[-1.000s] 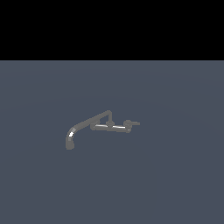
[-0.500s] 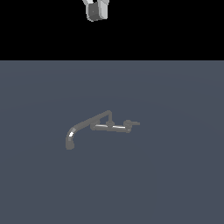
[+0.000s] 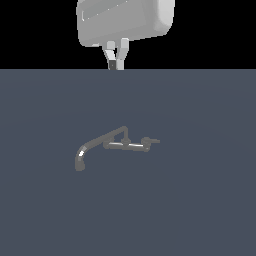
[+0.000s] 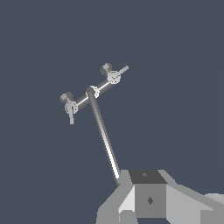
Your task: Turn on the faucet by rotating a designated handle.
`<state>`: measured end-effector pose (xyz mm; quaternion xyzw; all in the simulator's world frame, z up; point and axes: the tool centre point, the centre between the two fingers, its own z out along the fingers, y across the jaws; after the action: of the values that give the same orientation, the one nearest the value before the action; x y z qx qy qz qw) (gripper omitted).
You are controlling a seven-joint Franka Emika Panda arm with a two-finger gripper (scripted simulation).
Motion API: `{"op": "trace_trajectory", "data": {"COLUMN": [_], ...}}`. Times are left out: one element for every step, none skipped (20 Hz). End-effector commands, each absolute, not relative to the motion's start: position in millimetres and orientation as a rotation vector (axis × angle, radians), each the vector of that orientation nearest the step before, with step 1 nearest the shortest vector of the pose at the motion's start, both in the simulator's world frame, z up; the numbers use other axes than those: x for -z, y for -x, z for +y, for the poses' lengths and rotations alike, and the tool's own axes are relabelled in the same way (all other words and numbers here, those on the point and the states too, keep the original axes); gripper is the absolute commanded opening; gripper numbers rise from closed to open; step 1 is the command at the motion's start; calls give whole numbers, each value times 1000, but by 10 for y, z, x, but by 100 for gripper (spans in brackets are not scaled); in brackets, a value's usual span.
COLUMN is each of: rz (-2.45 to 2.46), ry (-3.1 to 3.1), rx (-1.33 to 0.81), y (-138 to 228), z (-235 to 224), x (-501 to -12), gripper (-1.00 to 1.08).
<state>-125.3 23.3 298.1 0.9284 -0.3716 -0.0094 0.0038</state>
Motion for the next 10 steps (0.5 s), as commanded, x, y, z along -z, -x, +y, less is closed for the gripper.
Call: {"op": "trace_trajectory", "data": {"rz": [-1260,-1297,-1333,-1369,-1405,-1440,-1475,-1510,-1544,-1579], "ry": [-2871,-2856,-2839,-2823,-2805,-2788,-2770,-2751,-2732,-2713], "rx": [27,27,26,26,25,25,24,23,23,22], "y": [1135,1089,1043,998,953,908,864,820,777,734], "z": [214,203,192,179,164,149,132,114,95,75], "x": [-2822,-2761,-2699,-2638,-2577,-2516,-2455,-2394,-2334,-2273], "gripper": [-100,-100,-100,-100,-100,-100,-100,-100,-100,-100]}}
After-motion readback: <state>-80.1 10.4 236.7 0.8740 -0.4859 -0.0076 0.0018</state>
